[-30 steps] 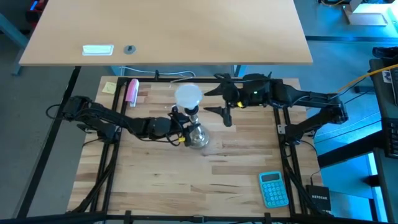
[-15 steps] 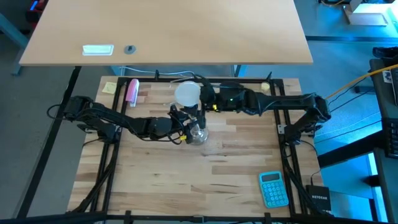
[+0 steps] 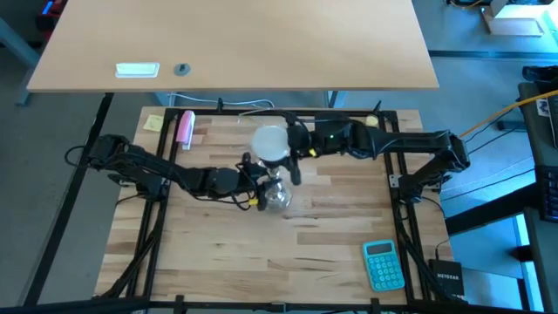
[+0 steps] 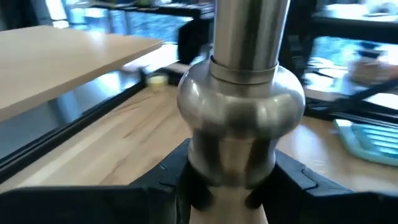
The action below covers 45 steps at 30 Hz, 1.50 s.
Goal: Screw lightbulb
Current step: Remove the lightbulb from the desk lamp
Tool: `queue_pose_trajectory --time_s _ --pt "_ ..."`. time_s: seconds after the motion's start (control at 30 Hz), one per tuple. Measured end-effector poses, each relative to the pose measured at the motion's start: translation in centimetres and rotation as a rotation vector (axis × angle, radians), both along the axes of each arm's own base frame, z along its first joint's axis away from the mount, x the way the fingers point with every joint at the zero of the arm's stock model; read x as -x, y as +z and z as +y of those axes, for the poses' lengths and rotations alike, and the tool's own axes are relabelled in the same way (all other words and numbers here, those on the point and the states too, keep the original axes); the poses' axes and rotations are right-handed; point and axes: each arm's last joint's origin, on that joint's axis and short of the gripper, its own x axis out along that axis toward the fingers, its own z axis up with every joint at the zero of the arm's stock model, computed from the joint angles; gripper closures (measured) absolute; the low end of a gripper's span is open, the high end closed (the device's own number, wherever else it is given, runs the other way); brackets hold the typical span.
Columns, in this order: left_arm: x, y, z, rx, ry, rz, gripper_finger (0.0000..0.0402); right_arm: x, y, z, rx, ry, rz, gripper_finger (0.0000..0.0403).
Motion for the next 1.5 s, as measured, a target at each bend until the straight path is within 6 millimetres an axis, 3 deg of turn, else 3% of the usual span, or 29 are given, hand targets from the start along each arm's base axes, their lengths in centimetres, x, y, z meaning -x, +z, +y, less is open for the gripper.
queue_pose_trajectory --time_s 0.37,0.47,0.67,0.73,0.9,1.03,1.27,1.5 --pt "-0.2 1.2 -2.1 0.032 -0.488 -0.117 0.0278 1.1 0.8 1.6 -0.055 0.615 -0.045 0.0259" --pt "-0.2 1.3 -2.2 0.036 -0.503 -0.118 0.0278 1.1 0.9 1.6 -0.056 0.630 -0.057 0.0259" --pt "-0.2 1.1 -2.1 0.044 -0.469 -0.110 0.0278 0.9 0.8 1.4 -0.080 0.486 -0.031 0.0258" --pt "-0.2 1.1 -2.0 0.041 -0.451 -0.107 0.0278 0.9 0.7 1.4 -0.086 0.465 -0.019 0.0228" --pt "-0.2 1.1 -2.0 0.039 -0.444 -0.109 0.0278 1.3 0.5 1.3 -0.091 0.432 0.029 0.0093" --pt "-0.1 1.1 -2.2 0.041 -0.457 -0.110 0.0278 2.8 1.2 0.8 -0.059 0.416 0.041 0.0055" --pt "-0.1 1.2 -2.3 0.049 -0.486 -0.120 0.0278 4.0 2.8 0.5 -0.021 0.481 -0.051 0.0097" --pt "-0.1 1.2 -2.3 0.057 -0.480 -0.120 0.0278 2.2 1.5 0.4 -0.026 0.480 -0.035 0.0166"
